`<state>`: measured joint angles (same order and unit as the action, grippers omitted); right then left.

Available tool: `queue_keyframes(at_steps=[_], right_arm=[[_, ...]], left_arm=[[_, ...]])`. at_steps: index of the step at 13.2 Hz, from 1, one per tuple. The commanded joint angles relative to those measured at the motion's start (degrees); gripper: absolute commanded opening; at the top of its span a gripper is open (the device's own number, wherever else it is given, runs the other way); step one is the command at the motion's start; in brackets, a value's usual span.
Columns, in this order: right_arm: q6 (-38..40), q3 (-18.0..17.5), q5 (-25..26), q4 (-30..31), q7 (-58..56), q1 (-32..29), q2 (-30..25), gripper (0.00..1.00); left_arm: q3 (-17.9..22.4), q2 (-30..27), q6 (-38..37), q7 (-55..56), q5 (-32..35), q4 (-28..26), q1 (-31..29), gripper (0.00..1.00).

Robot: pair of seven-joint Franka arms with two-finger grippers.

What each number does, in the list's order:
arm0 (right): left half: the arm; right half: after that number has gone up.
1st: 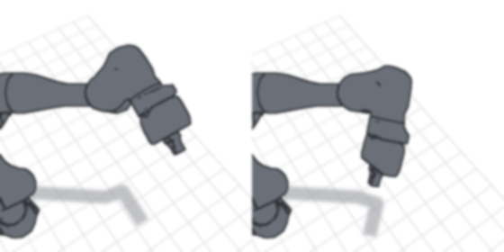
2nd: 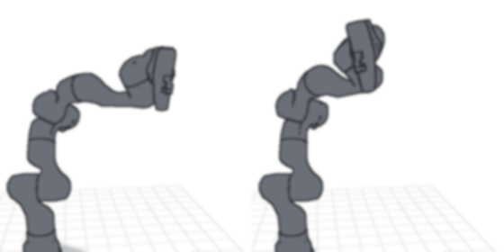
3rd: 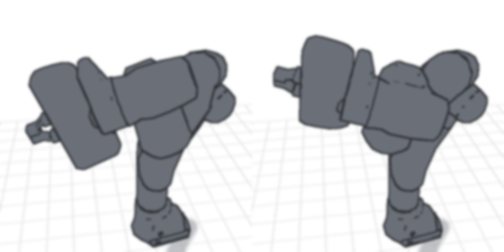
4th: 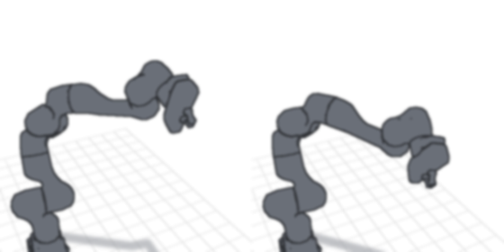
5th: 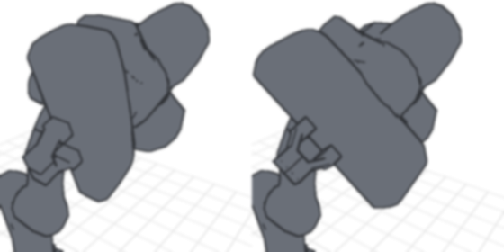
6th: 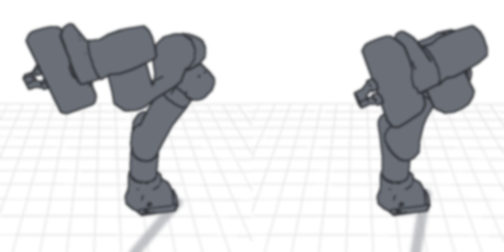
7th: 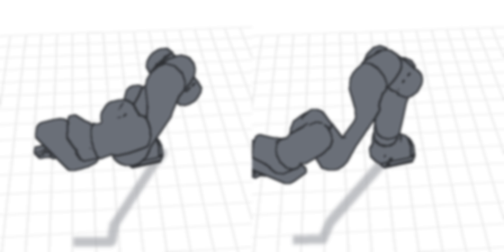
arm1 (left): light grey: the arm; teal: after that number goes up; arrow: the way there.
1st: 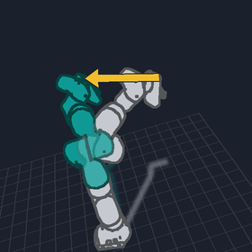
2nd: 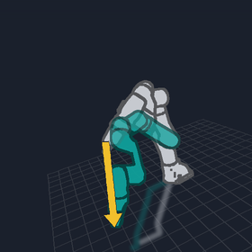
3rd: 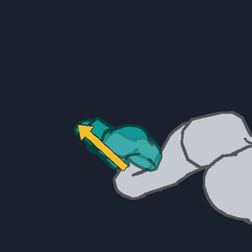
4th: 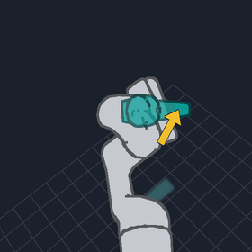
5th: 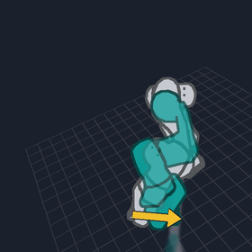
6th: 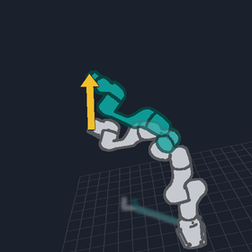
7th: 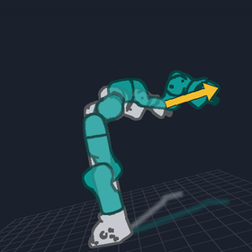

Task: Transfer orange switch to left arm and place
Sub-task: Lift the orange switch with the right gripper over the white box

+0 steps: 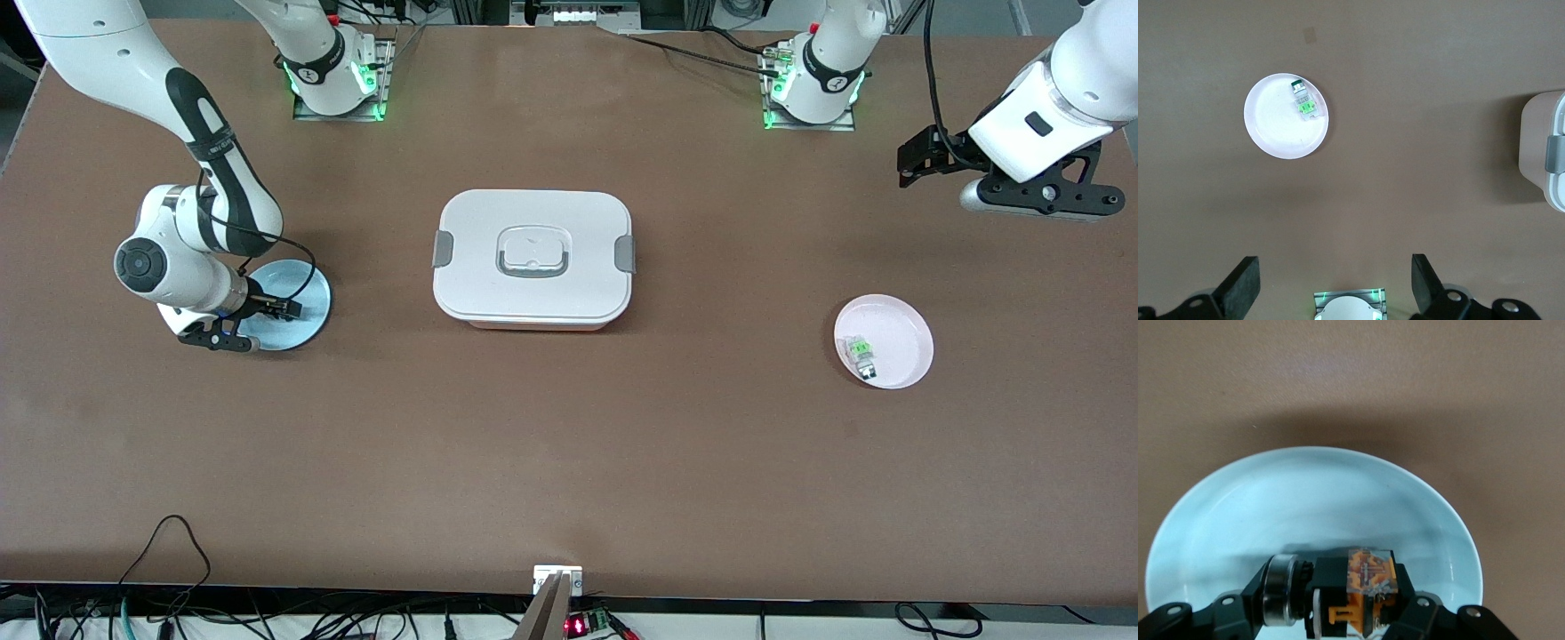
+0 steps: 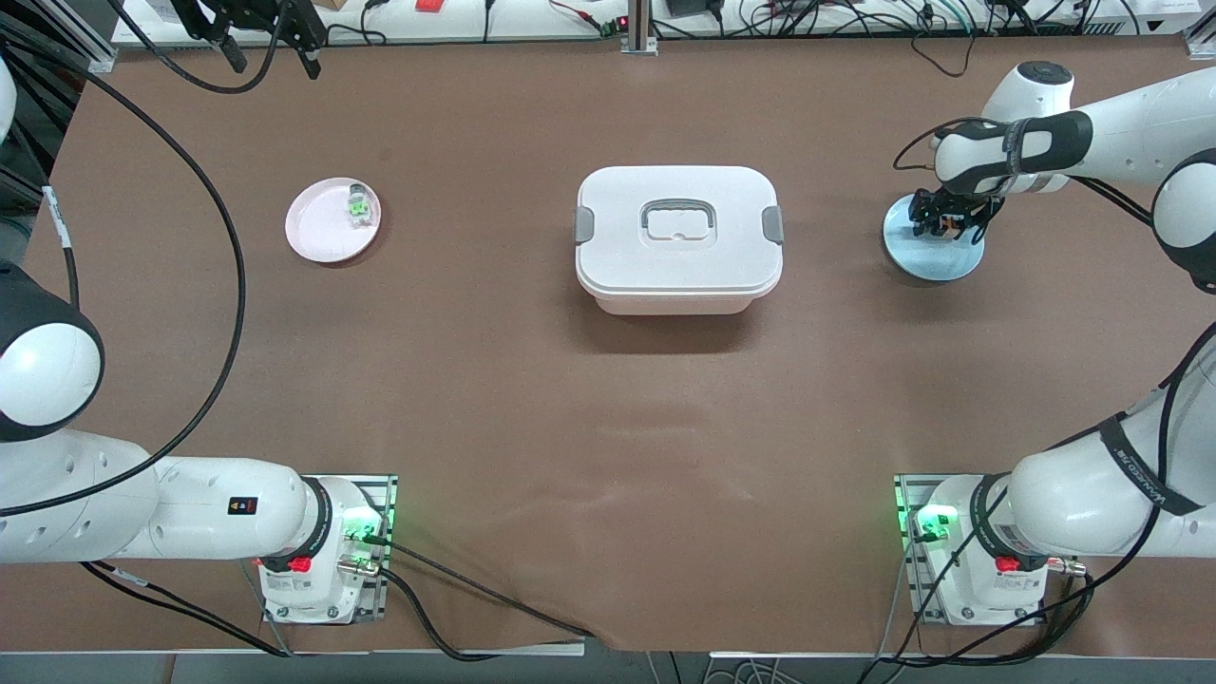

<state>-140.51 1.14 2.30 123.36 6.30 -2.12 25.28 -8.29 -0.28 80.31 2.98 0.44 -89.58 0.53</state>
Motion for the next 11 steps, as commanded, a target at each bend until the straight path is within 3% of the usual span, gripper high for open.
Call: queue_keyframes(at_steps=[1,7,11], right_arm=[[5.57,-1.04,0.51,-1.1,-0.41,0.01,-4.18,0.44],[16.48,-2.1,0.43,-6.64,-1.63,0.01,-10.95,0.44],[25.18,-3.5,-0.71,-13.92,-5.25,0.01,-13.24,0.44]], left_arm=[[-0.23,0.54,-1.03,-1.04,1.49,1.6,0.0,1.0],[-0.23,0.54,-1.03,-1.04,1.49,1.6,0.0,1.0],[-0.23,0.54,-1.03,-1.04,1.4,1.6,-0.09,1.0]])
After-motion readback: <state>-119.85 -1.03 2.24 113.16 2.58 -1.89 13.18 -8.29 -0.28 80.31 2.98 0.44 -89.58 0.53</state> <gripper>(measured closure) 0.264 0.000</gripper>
